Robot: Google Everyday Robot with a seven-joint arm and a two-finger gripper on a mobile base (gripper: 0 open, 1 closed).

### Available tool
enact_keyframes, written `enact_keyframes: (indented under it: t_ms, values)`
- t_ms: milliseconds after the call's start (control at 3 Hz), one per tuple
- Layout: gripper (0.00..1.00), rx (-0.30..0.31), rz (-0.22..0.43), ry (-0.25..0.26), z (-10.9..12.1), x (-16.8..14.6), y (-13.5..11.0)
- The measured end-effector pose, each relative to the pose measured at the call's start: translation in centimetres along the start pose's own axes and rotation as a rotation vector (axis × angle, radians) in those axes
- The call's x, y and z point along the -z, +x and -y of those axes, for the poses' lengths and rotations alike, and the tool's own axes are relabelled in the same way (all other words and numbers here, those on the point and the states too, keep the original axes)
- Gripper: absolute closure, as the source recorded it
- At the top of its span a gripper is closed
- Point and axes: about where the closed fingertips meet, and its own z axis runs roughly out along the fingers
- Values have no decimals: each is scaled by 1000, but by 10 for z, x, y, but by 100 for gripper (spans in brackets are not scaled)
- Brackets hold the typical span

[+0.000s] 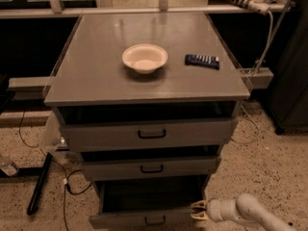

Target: Open bottom drawer

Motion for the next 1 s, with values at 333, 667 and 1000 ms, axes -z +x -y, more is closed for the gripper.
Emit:
enact_keyframes:
  t_ms: [333,667,1000]
  values:
    - [81,0,0,0,0,0,0]
    - [58,0,0,0,0,0,0]
    - [35,-9,1,-17,4,-5,4]
